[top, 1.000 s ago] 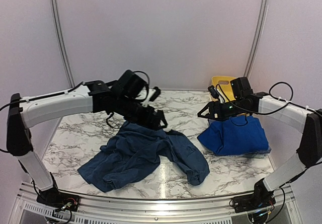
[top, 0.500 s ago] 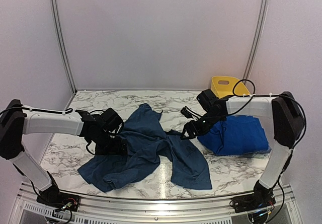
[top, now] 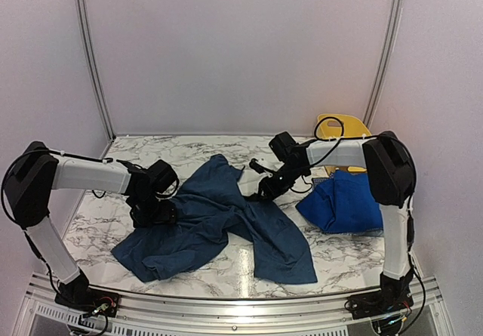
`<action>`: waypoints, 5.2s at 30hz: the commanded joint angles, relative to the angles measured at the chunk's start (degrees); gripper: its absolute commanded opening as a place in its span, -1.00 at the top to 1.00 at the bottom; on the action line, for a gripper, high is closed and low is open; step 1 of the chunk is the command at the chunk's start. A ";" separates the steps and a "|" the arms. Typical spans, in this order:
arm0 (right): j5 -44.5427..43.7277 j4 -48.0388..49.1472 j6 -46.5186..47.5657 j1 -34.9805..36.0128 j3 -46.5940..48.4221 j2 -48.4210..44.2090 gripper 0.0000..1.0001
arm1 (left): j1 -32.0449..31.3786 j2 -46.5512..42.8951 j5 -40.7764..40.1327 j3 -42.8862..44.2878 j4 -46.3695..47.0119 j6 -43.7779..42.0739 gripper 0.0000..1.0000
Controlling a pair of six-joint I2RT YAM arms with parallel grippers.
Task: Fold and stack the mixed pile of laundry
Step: Flatten out the crumpled T-shirt at the center of the board.
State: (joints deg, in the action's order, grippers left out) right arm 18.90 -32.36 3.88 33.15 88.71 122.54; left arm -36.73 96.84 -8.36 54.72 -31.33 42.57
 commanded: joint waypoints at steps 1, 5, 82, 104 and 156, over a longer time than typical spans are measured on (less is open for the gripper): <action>-3.10 -3.05 -0.42 -0.20 0.72 0.36 0.78 | 4.34 4.77 -3.06 1.10 -3.35 -1.55 -0.45; -4.01 -1.60 -6.13 -3.99 -5.57 -4.63 1.00 | 9.69 7.10 -3.70 4.21 -3.36 -4.32 -0.07; -10.94 -4.50 -8.44 15.40 -31.53 -17.66 -0.12 | 21.69 -9.55 8.75 1.31 1.17 -4.59 -0.95; -6.63 -4.41 -11.25 15.66 -33.84 -17.31 1.00 | 24.51 10.83 8.04 13.78 5.70 -9.98 -0.51; -4.48 -5.89 -13.92 5.54 -16.41 -36.12 1.00 | 24.47 -8.91 12.35 11.03 -1.13 -12.02 1.00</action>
State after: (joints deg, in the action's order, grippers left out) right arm 15.53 -39.13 -9.50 40.71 66.32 89.95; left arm -12.43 91.72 3.01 63.64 -28.77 30.74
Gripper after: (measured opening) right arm 0.005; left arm 0.016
